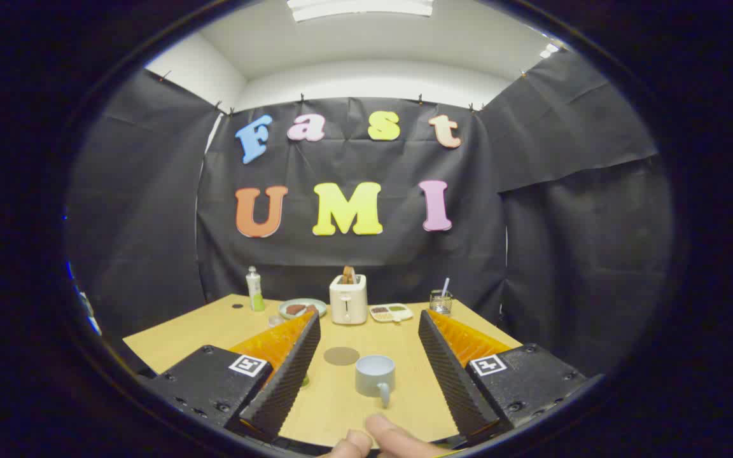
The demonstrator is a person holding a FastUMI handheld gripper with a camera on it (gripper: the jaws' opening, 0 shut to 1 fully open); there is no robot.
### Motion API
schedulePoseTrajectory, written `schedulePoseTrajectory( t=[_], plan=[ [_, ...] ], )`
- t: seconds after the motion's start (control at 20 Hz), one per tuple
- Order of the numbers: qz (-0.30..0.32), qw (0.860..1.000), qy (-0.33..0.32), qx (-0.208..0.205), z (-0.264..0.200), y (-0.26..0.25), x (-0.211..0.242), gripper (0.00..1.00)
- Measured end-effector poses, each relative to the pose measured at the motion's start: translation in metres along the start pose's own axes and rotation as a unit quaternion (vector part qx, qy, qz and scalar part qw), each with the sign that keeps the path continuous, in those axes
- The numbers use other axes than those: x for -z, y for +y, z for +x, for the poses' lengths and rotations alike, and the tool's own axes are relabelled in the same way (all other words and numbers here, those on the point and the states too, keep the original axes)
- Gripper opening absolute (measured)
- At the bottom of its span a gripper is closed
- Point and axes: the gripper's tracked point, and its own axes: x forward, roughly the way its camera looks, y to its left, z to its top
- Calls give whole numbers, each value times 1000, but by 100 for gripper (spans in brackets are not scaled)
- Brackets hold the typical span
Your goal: Take the bottle from table, then pour the juice into the cup, finally place the bottle on the coaster
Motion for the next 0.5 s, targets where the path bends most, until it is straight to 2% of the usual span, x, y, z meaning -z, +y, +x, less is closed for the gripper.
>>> schedulePoseTrajectory(
  t=[0.15,0.5],
  plan=[
    [0,1000,6,-22,5,26,-3,100],
    [8,999,11,-45,6,50,-1,100]
  ],
)
